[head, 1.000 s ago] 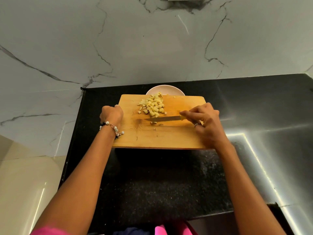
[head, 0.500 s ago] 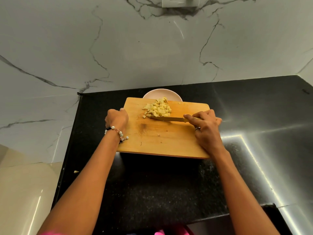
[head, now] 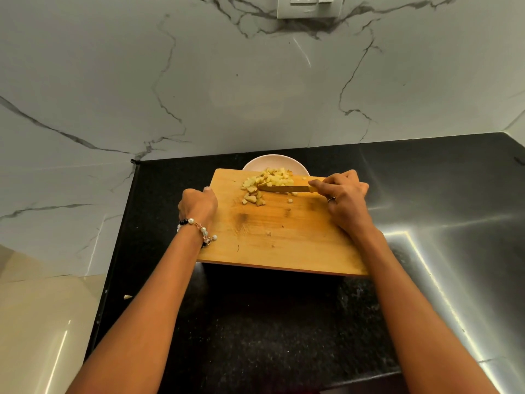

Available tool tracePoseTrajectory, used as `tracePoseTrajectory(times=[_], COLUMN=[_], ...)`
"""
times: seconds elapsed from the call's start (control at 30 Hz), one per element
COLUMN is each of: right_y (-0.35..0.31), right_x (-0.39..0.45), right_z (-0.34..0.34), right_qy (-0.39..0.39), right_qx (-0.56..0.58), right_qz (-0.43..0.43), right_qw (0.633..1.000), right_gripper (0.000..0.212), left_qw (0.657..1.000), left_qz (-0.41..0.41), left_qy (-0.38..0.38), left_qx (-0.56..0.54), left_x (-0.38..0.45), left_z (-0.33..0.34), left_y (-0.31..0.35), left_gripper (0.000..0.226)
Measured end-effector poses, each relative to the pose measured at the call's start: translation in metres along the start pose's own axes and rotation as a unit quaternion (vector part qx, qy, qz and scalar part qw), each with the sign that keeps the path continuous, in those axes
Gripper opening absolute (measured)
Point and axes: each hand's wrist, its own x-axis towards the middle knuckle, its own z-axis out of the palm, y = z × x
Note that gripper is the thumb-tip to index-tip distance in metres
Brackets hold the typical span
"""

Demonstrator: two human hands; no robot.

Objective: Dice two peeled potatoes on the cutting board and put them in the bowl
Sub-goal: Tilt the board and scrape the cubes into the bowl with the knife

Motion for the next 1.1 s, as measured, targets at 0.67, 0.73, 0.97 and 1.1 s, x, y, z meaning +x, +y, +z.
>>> tracePoseTrajectory(times=[0.67,0.73,0.97,1.1], right_y=[0.020,0.018,0.015,0.014], right_x=[-0.023,-0.015,0.017,0.025], right_z=[-0.020,-0.016,0.002,0.005], right_qy=[0.025,0.027,0.003,0.026], right_qx=[0.013,-0.006,-0.010,0.006], right_qz=[-0.009,0.009,0.048,0.091], right_qw=[1.000,1.000,0.999,0.996], right_gripper=[0.034,0.033,0.030,0.030], left_qw=[1.000,1.000,1.000,1.000], left_qz=[0.008,0.011,0.010,0.015], left_qy=[0.006,0.005,0.004,-0.003], left_qx=[0.010,0.015,0.018,0.024], left_x=[0.008,0.008,0.008,0.008], left_z=[-0.004,-0.006,-0.012,-0.012], left_y=[0.001,0.000,-0.006,-0.004], left_gripper=[0.022,0.024,0.022,0.026])
